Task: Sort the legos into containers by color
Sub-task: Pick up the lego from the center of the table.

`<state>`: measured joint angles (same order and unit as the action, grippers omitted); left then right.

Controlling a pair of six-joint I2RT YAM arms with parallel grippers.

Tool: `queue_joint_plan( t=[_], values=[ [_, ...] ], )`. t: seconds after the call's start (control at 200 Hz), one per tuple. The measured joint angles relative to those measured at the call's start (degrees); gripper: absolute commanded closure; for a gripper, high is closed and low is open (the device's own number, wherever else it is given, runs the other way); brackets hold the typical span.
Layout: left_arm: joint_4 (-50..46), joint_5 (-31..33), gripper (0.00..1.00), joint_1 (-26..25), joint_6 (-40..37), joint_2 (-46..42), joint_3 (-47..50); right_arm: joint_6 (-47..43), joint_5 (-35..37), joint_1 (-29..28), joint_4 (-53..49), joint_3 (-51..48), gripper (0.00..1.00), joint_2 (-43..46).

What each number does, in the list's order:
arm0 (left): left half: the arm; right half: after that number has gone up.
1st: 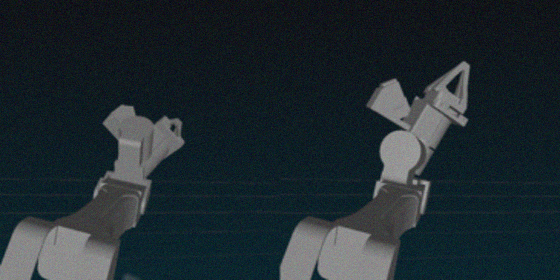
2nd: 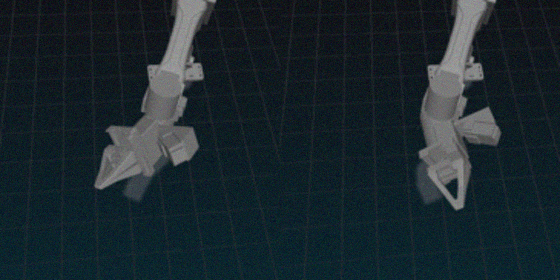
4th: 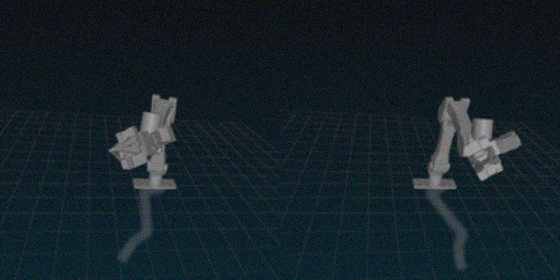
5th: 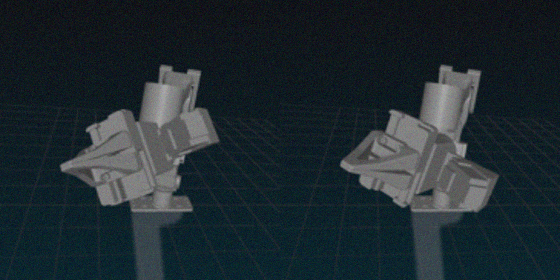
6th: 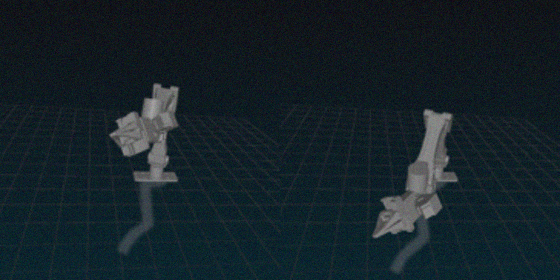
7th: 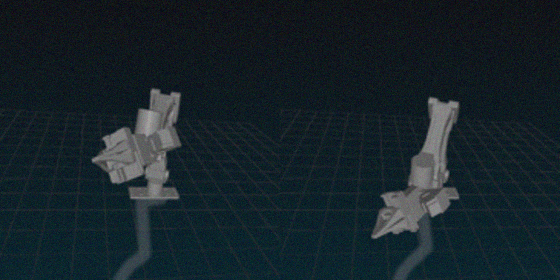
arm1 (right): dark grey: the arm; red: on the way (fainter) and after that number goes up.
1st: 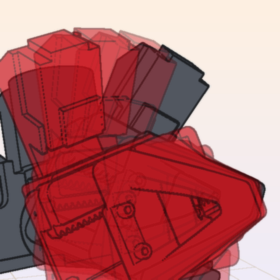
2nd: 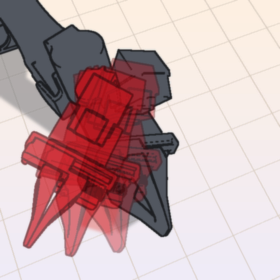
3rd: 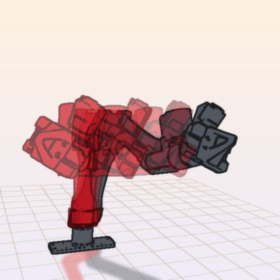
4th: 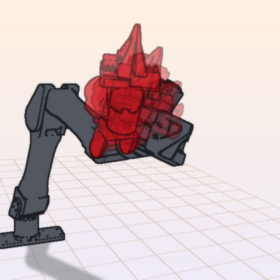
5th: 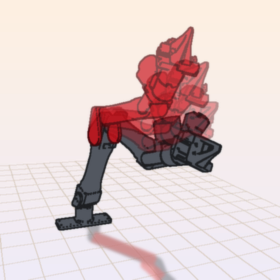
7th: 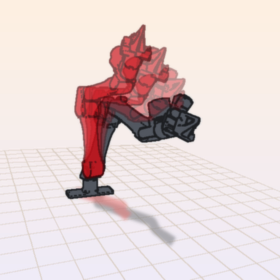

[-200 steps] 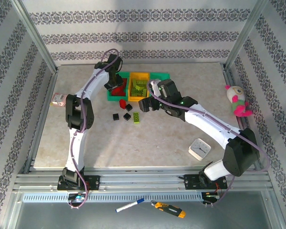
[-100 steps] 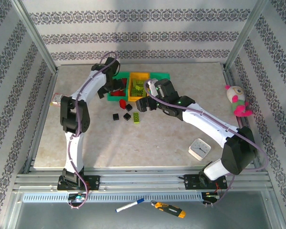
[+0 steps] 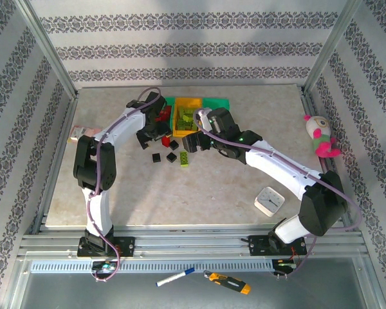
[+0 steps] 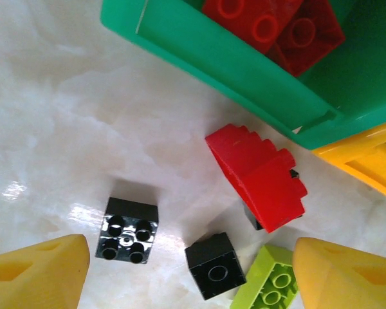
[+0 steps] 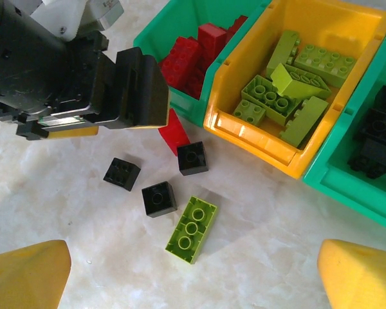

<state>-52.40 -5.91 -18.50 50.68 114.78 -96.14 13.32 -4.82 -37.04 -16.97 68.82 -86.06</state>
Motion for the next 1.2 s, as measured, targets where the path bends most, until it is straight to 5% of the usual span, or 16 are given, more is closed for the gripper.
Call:
queue_joint_plan(
  t=[0.52, 0.909, 1.199],
  values=[
    [0.5, -1.62, 0.36, -0.68, 2.36, 7.08, -5.55, 0.0, 0.0, -0.35, -0.2, -1.84, 0.02, 1.55],
    [0.59, -1.62, 0.71, -0.68, 2.95, 8.72, -5.55, -0.07, 0.0, -0.35, -0.17, -1.84, 0.02, 1.6],
    [0.33, -0.92, 0.74, -0.7, 2.14, 8.48, -5.46, -0.22, -0.02, -0.35, -0.17, -1.84, 0.02, 1.6]
  ],
)
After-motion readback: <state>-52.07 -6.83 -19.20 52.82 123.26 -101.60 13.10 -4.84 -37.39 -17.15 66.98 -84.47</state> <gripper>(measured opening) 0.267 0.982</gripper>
